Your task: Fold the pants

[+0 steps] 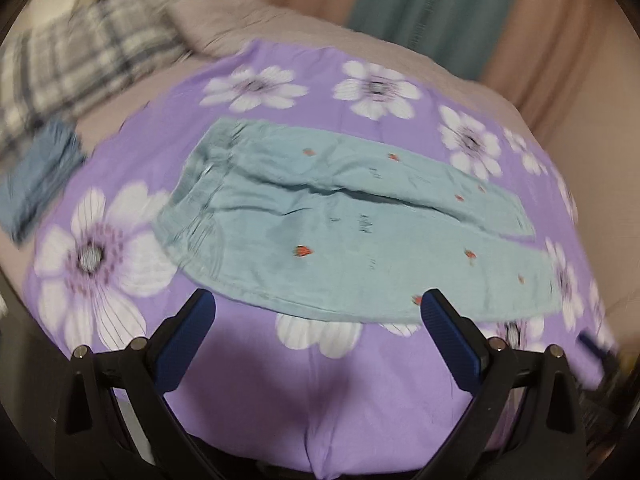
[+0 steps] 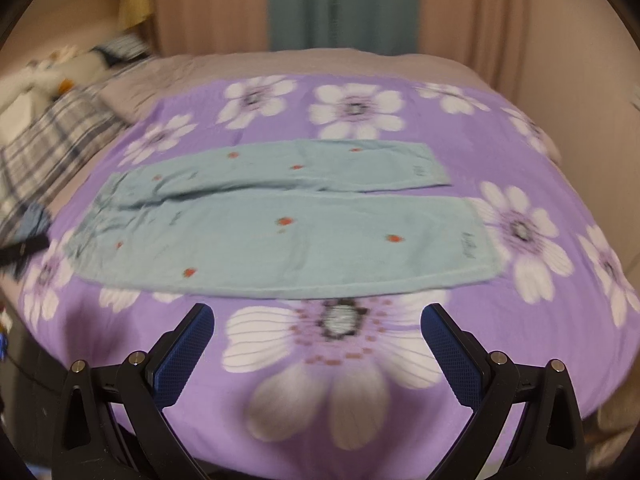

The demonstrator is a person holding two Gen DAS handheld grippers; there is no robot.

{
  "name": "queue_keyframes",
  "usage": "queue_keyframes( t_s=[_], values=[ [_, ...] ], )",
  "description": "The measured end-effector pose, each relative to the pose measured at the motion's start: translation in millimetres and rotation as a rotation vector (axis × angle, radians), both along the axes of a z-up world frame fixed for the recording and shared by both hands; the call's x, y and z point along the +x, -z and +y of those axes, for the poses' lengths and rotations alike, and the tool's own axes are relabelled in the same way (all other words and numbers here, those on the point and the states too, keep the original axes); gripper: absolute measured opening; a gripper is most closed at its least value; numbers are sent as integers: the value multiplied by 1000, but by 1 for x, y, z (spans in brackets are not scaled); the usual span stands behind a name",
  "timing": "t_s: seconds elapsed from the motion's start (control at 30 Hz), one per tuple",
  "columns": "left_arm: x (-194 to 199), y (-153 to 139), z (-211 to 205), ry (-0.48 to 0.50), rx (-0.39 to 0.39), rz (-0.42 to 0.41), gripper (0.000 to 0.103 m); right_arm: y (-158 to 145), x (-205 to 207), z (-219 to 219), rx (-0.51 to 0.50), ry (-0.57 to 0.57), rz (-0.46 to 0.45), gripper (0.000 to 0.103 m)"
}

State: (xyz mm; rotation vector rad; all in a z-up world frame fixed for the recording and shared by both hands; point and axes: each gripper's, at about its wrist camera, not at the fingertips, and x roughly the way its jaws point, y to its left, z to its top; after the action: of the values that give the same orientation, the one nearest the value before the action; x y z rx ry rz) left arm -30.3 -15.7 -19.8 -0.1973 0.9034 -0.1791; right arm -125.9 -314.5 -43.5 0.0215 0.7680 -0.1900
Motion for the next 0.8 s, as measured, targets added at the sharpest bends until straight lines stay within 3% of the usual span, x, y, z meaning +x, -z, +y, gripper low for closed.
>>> queue_keyframes(
  t_s=[0.13,0.17,0.33,0.43,0.6,0.73,0.8],
  values=[
    [17,30,30,-104,-112,73,102,31,21,42,-98,-148,36,102],
    [19,35,36,-121,-130,84,102,41,22,45,-123,-175,117,102],
    [32,67,63,-226,-203,129,102,67,44,93,-225,-378,54,102],
    [39,79,73,-255,-225,118,102,76,63,109,-270,-441,1,102],
    [55,102,90,-288,-333,140,100,89,85,139,-279,-551,-63,89],
    [70,103,98,-324,-323,115,94,100,103,160,-306,-621,-36,70],
    [79,103,100,-328,-303,115,82,104,108,167,-319,-639,-25,63]
  ],
)
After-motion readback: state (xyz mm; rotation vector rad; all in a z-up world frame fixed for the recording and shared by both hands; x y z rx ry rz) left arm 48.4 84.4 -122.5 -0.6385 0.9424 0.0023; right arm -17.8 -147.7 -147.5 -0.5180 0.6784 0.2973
